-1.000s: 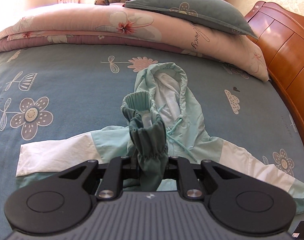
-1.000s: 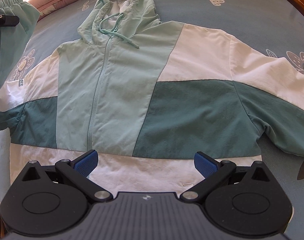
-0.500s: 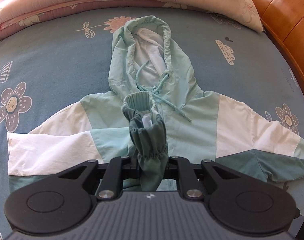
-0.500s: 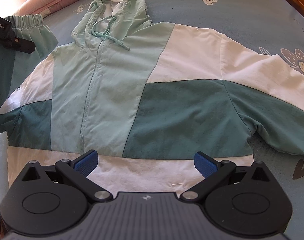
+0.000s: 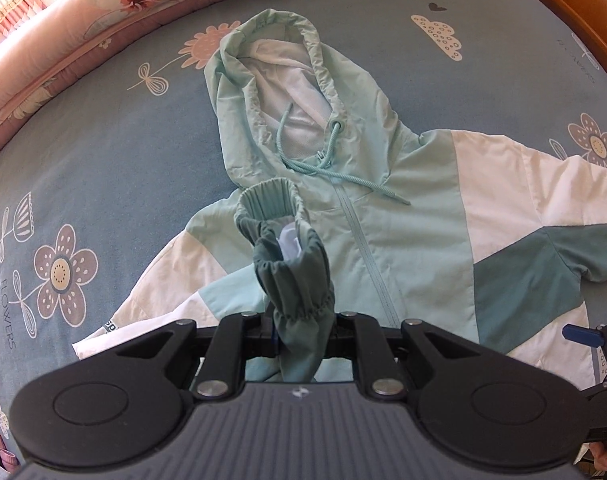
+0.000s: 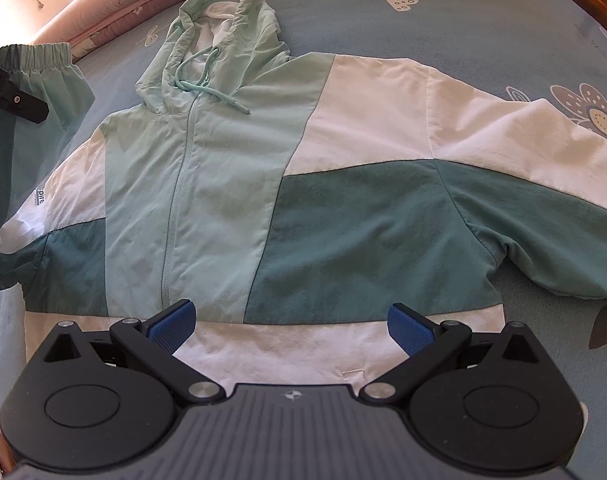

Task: Fold clothes
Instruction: 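Lift the sleeve cuff with the left gripper and carry it toward the hood, then lower the cuff onto the jacket front below the hood and open the left gripper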

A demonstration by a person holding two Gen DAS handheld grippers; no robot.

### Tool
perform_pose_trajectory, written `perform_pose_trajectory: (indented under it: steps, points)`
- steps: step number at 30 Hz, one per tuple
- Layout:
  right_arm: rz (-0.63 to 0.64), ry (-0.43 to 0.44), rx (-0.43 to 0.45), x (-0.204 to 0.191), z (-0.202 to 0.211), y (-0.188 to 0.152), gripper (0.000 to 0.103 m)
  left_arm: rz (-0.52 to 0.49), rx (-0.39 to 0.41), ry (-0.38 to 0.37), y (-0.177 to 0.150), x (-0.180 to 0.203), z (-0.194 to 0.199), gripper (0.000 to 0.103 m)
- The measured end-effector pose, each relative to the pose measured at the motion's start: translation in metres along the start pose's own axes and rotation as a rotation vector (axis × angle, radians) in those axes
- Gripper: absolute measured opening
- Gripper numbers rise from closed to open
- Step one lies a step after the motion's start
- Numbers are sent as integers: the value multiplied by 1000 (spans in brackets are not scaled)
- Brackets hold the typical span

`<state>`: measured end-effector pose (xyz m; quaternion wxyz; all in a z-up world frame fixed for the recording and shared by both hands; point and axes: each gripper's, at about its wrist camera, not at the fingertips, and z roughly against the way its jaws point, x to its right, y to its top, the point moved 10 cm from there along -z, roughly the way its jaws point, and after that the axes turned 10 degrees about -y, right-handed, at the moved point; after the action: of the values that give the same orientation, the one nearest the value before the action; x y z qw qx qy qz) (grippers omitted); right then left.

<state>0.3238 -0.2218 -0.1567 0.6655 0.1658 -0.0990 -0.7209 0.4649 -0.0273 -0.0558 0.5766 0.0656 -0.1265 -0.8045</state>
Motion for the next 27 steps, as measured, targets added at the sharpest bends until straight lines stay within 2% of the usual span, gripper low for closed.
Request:
perform_pose_trajectory:
  steps: [6, 11, 15, 20, 27]
  points:
    - [11, -4, -5, -1, -2, -3, 103, 25, 74, 1, -1, 17, -12, 14]
    - [26, -4, -10, -1, -3, -6, 103, 6, 47, 7, -18, 40, -48, 14]
    - [31, -3, -13, -1, -3, -7, 103, 37, 17, -1, -28, 52, -71, 14]
    - [43, -2, -17, -2, -4, -8, 103, 75, 57, 16, -28, 60, -78, 14]
    - [53, 0, -54, -4, -6, -6, 103, 106, 55, 8, -31, 60, -85, 14]
